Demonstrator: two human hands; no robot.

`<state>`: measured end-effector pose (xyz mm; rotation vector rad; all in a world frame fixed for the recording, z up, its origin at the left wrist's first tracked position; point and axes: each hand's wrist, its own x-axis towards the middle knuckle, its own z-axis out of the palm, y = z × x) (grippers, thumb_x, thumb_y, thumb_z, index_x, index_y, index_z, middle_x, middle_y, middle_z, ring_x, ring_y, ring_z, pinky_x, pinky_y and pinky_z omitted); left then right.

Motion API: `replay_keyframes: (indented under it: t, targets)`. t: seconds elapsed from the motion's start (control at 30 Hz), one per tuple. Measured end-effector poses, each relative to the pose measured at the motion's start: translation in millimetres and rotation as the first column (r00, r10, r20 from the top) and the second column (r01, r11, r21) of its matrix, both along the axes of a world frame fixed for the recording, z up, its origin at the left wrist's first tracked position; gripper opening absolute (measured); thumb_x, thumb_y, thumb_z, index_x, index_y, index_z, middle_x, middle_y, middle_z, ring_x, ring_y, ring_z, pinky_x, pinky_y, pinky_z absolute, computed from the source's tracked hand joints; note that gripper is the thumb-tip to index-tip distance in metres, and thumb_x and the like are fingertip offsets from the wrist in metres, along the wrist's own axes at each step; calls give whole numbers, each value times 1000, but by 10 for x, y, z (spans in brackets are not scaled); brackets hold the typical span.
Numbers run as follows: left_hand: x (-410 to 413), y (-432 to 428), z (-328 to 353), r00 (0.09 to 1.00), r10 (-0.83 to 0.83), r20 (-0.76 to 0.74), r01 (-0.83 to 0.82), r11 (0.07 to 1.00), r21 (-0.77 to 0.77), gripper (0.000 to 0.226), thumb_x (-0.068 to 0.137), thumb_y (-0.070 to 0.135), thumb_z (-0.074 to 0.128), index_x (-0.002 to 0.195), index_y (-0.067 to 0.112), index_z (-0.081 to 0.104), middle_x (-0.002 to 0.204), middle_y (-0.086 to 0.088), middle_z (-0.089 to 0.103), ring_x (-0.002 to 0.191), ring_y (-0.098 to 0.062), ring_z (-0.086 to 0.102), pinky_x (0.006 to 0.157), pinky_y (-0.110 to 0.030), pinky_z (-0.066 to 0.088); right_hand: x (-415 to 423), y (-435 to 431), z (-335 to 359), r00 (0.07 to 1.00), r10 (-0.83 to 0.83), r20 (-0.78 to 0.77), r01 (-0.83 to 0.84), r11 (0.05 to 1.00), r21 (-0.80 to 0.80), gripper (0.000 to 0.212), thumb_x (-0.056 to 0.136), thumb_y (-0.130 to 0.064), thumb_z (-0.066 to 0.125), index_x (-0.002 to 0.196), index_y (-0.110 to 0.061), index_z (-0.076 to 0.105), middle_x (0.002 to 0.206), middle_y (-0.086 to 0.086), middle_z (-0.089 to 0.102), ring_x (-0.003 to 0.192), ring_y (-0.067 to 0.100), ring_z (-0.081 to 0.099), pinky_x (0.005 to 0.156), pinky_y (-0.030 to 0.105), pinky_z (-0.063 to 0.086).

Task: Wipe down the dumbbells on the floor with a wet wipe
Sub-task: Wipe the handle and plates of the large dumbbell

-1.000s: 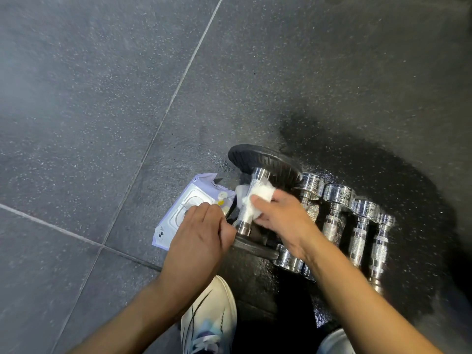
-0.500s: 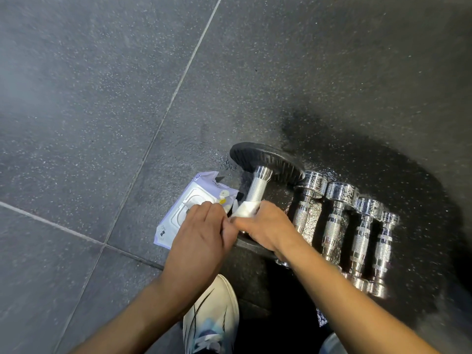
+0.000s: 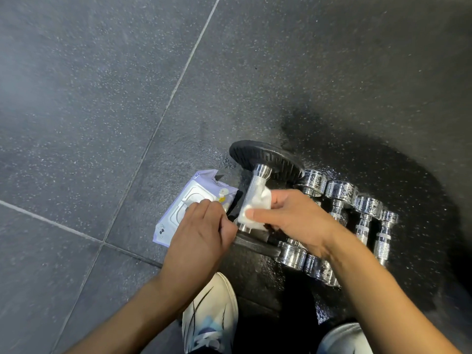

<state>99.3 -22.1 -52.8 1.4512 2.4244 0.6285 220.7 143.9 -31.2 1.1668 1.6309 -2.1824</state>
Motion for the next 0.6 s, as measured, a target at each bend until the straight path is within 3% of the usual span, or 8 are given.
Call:
replay_keyframes:
  t: [0.1, 0.17, 0.23, 0.3, 0.43, 0.5, 0.6]
  targets:
    - [-6, 4, 6, 1000, -5, -6, 5, 1000, 9, 12, 88, 14, 43, 76, 13, 46, 73, -3, 45, 69, -26, 42, 69, -40, 36, -25, -17, -89, 998, -63, 13, 50, 887, 459, 14, 96, -32, 68, 109, -28, 72, 90, -3, 77, 79, 17, 70, 75, 33, 56]
    - [5, -1, 11, 999, -38, -35, 39, 999, 22, 13, 85, 7, 48, 77, 15, 43, 73, -4, 45, 68, -27, 42, 68, -39, 35, -2, -4, -140, 993, 31, 116, -96, 785, 612, 20, 97, -37, 61, 116, -32, 64, 86, -1, 73, 76, 22, 67, 68, 38, 55]
    - [7, -2, 4, 999, -33, -39, 34, 999, 30, 13, 85, 6, 49, 77, 14, 44, 72, -4, 45, 67, -27, 42, 67, -40, 35, 31, -11, -186, 951, 210, 227, -305, 748, 589, 22, 97, -38, 60, 115, -28, 61, 83, 1, 71, 71, 22, 67, 59, 34, 52]
    - [-1, 13, 10, 1000, 6, -8, -6, 1000, 27, 13, 89, 14, 42, 77, 12, 46, 73, -5, 45, 69, -27, 41, 68, -44, 39, 52, -75, -227, 897, 371, 240, -441, 728, 525, 17, 94, -38, 63, 106, -26, 65, 84, -1, 71, 73, 20, 68, 58, 28, 48]
    - [-2, -17, -26, 987, -128, -100, 129, 992, 5, 10, 88, 8, 37, 81, 14, 39, 74, -8, 43, 66, -27, 37, 60, -46, 40, 27, -147, -234, 941, 337, 38, -316, 830, 459, 8, 94, -36, 68, 86, -39, 68, 77, -9, 66, 68, 6, 57, 62, 21, 43]
    - [-26, -18, -56, 987, -123, -99, 119, 992, -45, 19, 91, 11, 32, 79, 11, 47, 76, -8, 44, 70, -24, 31, 64, -46, 39, -8, -161, -269, 941, 338, 2, -276, 767, 580, 19, 96, -29, 66, 87, -46, 68, 75, -13, 63, 69, 6, 55, 65, 21, 43]
    - [-52, -31, -86, 994, -88, -62, 83, 994, -77, 25, 92, 15, 28, 78, 11, 48, 78, -7, 45, 72, -23, 32, 68, -39, 35, -83, -201, -436, 961, 271, 51, -201, 565, 800, 23, 98, -21, 62, 119, -23, 72, 99, 2, 67, 89, 24, 62, 79, 37, 50]
